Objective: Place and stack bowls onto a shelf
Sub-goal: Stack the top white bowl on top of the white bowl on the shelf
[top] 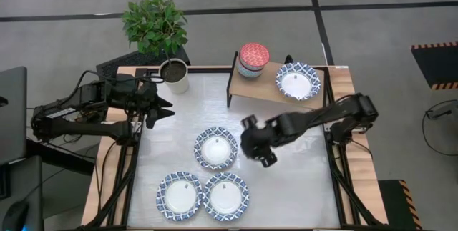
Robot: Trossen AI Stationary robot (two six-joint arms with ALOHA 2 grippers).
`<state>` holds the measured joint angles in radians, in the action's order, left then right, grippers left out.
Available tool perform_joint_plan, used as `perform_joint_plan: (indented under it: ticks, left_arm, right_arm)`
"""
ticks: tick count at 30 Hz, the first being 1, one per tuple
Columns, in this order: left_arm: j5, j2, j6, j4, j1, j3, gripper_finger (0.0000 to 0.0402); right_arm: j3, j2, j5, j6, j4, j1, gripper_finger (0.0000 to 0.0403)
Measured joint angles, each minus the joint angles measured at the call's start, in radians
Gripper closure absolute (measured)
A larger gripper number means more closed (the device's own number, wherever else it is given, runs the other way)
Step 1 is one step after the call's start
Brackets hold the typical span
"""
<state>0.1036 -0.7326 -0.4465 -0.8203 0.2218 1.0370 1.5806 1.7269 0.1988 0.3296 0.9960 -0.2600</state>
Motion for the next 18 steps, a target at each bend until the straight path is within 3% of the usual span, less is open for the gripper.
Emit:
perform_joint_plan:
  ticks: [9,18]
  left_arm:
    - [0.008,0.000,0.000,-0.015,0.000,0.000,0.0200]
    - [0.023,0.000,-0.002,-0.069,0.000,0.000,0.0200]
  right_arm:
    - [0.000,0.174,-0.082,0.193,-0.172,-0.002,0.0163]
    - [0.000,0.299,-0.123,0.229,-0.310,0.010,0.0163]
